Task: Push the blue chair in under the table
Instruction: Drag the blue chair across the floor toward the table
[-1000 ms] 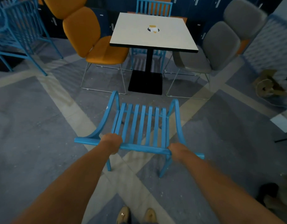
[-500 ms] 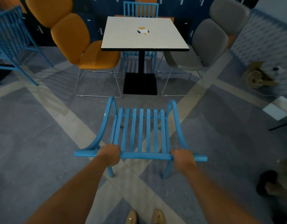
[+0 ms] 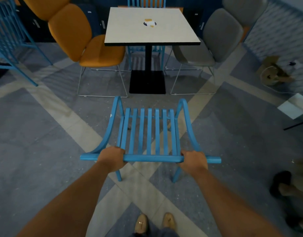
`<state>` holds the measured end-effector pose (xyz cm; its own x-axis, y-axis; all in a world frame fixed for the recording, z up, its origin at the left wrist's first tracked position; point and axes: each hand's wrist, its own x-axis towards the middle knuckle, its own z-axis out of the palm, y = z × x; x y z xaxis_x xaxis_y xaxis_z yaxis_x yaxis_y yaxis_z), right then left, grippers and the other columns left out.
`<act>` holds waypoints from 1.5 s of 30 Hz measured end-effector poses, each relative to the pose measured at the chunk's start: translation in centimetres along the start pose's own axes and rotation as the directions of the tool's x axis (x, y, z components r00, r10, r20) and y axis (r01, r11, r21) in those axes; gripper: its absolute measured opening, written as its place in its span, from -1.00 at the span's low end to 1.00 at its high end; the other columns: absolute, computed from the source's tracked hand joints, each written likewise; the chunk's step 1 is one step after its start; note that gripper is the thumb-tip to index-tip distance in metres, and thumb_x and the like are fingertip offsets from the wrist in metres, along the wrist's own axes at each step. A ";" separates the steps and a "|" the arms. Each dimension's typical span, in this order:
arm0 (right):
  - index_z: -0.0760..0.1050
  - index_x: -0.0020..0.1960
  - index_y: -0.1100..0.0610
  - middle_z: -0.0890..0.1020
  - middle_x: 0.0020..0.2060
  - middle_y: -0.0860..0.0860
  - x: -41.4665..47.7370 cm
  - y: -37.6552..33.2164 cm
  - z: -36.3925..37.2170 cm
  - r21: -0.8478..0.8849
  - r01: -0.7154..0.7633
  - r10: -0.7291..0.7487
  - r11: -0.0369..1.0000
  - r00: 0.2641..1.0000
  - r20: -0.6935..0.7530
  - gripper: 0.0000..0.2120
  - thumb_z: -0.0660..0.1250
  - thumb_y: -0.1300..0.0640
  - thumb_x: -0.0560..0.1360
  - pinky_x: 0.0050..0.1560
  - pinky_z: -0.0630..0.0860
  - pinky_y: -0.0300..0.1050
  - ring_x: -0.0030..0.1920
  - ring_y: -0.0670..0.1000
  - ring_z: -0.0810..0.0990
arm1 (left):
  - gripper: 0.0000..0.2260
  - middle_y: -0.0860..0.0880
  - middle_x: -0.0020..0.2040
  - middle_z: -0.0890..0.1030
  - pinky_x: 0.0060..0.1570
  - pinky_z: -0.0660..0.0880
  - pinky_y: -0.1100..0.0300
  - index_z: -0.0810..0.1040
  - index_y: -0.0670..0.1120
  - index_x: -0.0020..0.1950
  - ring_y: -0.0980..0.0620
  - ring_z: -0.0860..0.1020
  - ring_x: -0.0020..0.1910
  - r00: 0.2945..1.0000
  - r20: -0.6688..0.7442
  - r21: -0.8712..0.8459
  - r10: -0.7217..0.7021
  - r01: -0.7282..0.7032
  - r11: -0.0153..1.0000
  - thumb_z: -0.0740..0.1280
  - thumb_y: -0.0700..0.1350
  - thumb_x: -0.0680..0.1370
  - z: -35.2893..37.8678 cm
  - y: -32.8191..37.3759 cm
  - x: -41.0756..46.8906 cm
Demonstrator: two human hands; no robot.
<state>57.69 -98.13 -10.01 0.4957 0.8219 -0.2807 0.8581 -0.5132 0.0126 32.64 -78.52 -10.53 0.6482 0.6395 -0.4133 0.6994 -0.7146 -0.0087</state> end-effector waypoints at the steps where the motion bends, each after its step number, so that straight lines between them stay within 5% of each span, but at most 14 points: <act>1: 0.54 0.03 -0.03 0.70 -0.11 0.01 0.1 0.0 -0.1 -0.004 0.002 -0.001 1.000 1.000 0.010 -0.74 0.26 -0.15 0.45 0.05 0.49 0.00 -0.05 0.10 0.66 | -0.73 0.04 -0.04 0.60 -0.10 0.52 0.10 0.58 0.06 0.06 0.00 0.58 -0.05 1.000 -0.004 0.018 -0.010 0.010 1.000 0.25 0.16 0.49 0.1 0.0 0.0; 7: 0.61 -0.04 -0.01 0.71 -0.14 0.02 1.1 0.6 -0.5 -0.053 0.016 -0.012 0.998 0.997 0.082 -0.69 0.27 -0.19 0.41 -0.03 0.56 -0.02 -0.09 0.10 0.68 | -0.75 -0.01 -0.06 0.63 -0.06 0.56 0.11 0.62 0.01 0.07 -0.02 0.59 -0.06 0.999 0.043 0.046 0.021 -0.022 0.999 0.22 -0.01 0.49 -0.4 0.2 0.8; 26: 0.62 -0.06 0.05 0.70 -0.13 0.04 10.8 1.5 -4.7 -0.079 0.036 -0.031 0.996 0.997 0.068 -0.62 0.26 -0.22 0.40 -0.06 0.57 -0.02 -0.08 0.12 0.68 | -0.75 0.01 -0.17 0.57 -0.16 0.51 0.15 0.64 -0.02 0.04 0.00 0.57 -0.15 0.999 0.040 -0.004 -0.007 0.007 1.000 0.26 -0.01 0.46 -6.1 -1.2 9.1; 45: 0.61 -0.07 0.04 0.69 -0.16 0.03 24.1 2.8 -9.6 -0.023 0.083 -0.081 0.996 0.994 0.070 -0.63 0.26 -0.23 0.41 -0.08 0.58 -0.01 -0.11 0.09 0.67 | -0.70 -0.06 0.00 0.66 0.01 0.56 0.03 0.63 -0.02 0.09 -0.09 0.63 0.00 0.998 0.037 0.042 -0.060 0.059 0.997 0.25 0.02 0.45 -12.9 -3.3 21.3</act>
<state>73.34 -77.35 -7.51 0.4140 0.8414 -0.3475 0.8990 -0.4378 0.0109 48.02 -58.83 -7.57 0.5935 0.6706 -0.4450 0.7230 -0.6872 -0.0714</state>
